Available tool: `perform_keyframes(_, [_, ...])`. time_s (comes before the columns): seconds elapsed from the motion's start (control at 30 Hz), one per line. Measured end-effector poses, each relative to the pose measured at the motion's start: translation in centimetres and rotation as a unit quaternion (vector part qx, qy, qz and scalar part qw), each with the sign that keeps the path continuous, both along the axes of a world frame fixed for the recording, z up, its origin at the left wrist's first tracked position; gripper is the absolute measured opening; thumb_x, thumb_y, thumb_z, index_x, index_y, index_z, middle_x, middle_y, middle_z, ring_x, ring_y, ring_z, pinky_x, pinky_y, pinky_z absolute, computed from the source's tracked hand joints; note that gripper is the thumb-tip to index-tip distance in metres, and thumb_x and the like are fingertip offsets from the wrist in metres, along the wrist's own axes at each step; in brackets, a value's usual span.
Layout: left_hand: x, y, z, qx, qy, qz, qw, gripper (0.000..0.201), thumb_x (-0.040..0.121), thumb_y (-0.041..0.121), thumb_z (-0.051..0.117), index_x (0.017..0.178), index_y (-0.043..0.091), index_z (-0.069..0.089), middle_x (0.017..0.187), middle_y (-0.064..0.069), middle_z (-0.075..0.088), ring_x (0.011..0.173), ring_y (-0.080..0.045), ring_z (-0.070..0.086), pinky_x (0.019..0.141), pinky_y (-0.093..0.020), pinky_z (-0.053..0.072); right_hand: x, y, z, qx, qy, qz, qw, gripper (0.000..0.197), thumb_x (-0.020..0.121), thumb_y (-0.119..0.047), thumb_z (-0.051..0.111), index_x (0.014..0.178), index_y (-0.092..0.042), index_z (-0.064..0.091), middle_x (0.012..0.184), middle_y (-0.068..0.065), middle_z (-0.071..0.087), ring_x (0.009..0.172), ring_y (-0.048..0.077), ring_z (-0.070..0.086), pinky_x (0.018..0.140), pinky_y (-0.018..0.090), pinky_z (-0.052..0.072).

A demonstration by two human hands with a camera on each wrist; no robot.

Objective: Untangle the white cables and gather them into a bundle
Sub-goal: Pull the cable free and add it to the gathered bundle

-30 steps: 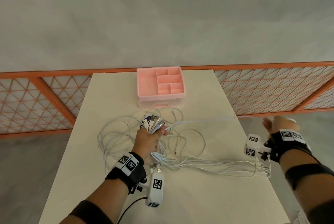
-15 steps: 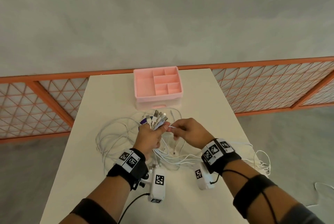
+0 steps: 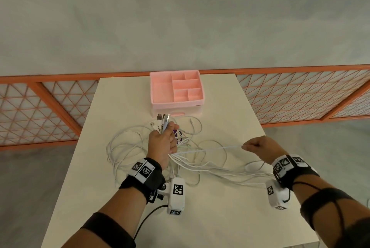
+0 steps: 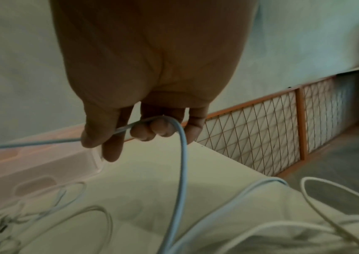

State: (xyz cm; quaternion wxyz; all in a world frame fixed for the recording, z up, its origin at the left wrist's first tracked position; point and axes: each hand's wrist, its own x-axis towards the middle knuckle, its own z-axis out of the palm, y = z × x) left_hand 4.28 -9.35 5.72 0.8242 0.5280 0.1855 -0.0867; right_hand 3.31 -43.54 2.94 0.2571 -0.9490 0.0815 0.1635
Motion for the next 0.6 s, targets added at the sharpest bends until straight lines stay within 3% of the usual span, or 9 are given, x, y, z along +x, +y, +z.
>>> perform_keyframes(0.13, [0.2, 0.6, 0.3, -0.031, -0.001, 0.014, 0.999, 0.028, 0.103, 0.027, 0.054, 0.085, 0.008, 0.063, 0.051, 0.005, 0.034, 0.039, -0.007, 0.025, 0.036, -0.017, 0.021, -0.3, -2.1, -0.2, -0.153, -0.127, -0.027, 0.980, 0.028, 0.097, -0.042, 0.054, 0.113, -0.029, 0.072, 0.104, 0.002, 0.069, 0.095, 0.027, 0.064, 0.081, 0.041, 0.053])
perform_keyframes(0.23, [0.1, 0.8, 0.4, -0.040, -0.003, 0.019, 0.999, 0.029, 0.104, 0.027, 0.052, 0.085, 0.009, 0.062, 0.050, 0.006, 0.035, 0.038, -0.007, 0.025, 0.036, -0.017, 0.021, 0.3, -3.3, 1.4, -0.181, -0.238, -0.042, 0.953, 0.026, 0.097, -0.027, 0.056, 0.116, -0.018, 0.071, 0.099, 0.012, 0.061, 0.089, 0.035, 0.060, 0.074, 0.042, 0.053])
perform_keyframes(0.33, [0.1, 0.5, 0.1, -0.036, -0.001, 0.014, 0.999, 0.028, 0.103, 0.028, 0.053, 0.084, 0.010, 0.063, 0.052, 0.005, 0.034, 0.039, -0.007, 0.025, 0.036, -0.017, 0.021, 2.0, -4.4, 4.3, -0.148, -0.311, -0.146, 0.927, 0.023, 0.097, -0.020, 0.056, 0.112, -0.012, 0.071, 0.101, 0.017, 0.058, 0.084, 0.036, 0.059, 0.073, 0.041, 0.054])
perform_keyframes(0.5, [0.3, 0.7, 0.0, -0.046, -0.002, 0.022, 0.999, 0.029, 0.103, 0.029, 0.053, 0.084, 0.009, 0.063, 0.050, 0.006, 0.035, 0.037, -0.006, 0.025, 0.035, -0.016, 0.021, 3.6, -5.6, 6.3, -0.091, -0.288, -0.270, 0.914, 0.026, 0.091, -0.002, 0.050, 0.105, -0.008, 0.071, 0.109, 0.018, 0.067, 0.095, 0.037, 0.064, 0.082, 0.047, 0.056])
perform_keyframes(0.6, [0.1, 1.0, 0.2, -0.057, 0.001, 0.032, 0.998, 0.030, 0.104, 0.028, 0.051, 0.085, 0.008, 0.063, 0.049, 0.007, 0.036, 0.037, -0.005, 0.025, 0.035, -0.016, 0.021, 2.6, -5.2, 3.5, -0.173, -0.098, -0.254, 0.947, 0.019, 0.090, 0.000, 0.054, 0.102, 0.001, 0.068, 0.093, 0.017, 0.064, 0.089, 0.033, 0.062, 0.082, 0.042, 0.056])
